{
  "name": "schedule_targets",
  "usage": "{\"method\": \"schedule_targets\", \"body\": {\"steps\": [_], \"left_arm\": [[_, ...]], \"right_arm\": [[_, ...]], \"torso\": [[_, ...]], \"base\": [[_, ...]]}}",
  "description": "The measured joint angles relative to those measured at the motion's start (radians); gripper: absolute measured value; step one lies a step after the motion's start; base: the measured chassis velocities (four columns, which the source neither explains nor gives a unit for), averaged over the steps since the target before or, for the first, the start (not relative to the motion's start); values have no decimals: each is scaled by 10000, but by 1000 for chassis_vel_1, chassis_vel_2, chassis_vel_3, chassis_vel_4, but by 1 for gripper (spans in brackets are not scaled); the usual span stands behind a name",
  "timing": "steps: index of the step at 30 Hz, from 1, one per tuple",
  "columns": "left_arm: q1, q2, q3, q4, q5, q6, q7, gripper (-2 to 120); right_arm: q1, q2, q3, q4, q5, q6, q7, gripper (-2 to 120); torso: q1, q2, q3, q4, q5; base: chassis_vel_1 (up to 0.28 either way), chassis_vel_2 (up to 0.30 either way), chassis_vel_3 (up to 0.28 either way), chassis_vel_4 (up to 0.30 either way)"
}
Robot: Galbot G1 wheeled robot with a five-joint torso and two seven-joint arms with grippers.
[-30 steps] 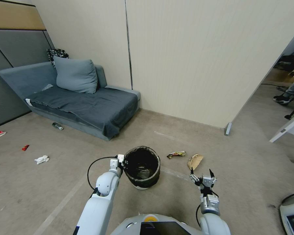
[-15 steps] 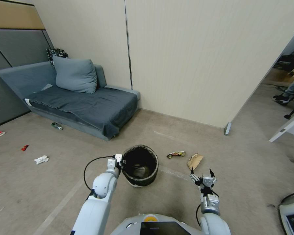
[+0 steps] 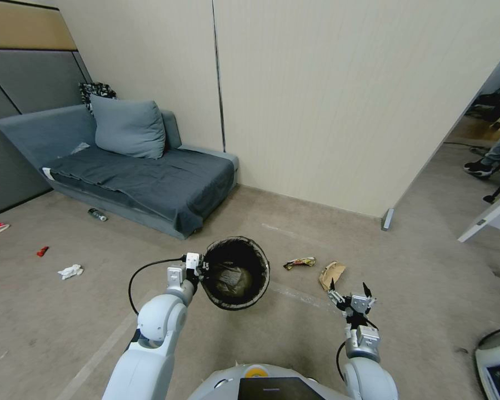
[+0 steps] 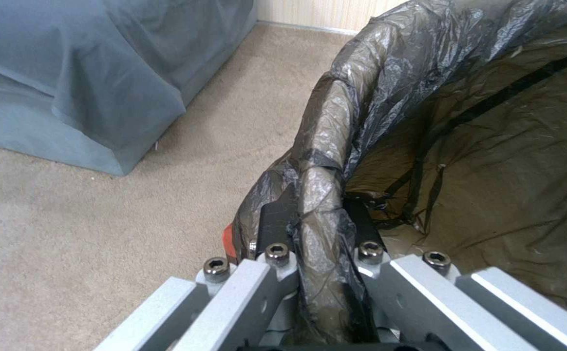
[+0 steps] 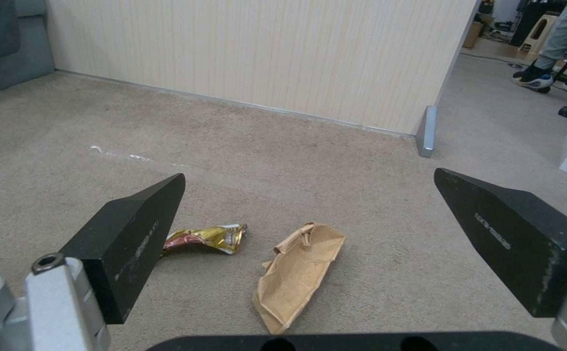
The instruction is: Pick up the trash bin, then pick up the garbage from the floor and place it into the trash bin.
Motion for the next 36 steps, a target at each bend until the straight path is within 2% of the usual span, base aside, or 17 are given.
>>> {"method": "schedule_targets", "body": {"steps": [14, 36], "left_arm": [[227, 20, -80, -180, 222, 2, 280, 1], [271, -22, -222, -3, 238, -38, 340, 1]], "right_arm": [[-46, 0, 55, 224, 95, -204, -2, 100], [-31, 0, 57, 225, 93, -224, 0, 100]], "torso": [[0, 0, -1, 0, 1], [-1, 0, -2, 0, 0]], "base": [[0, 0, 0, 0], [0, 0, 0, 0]]}}
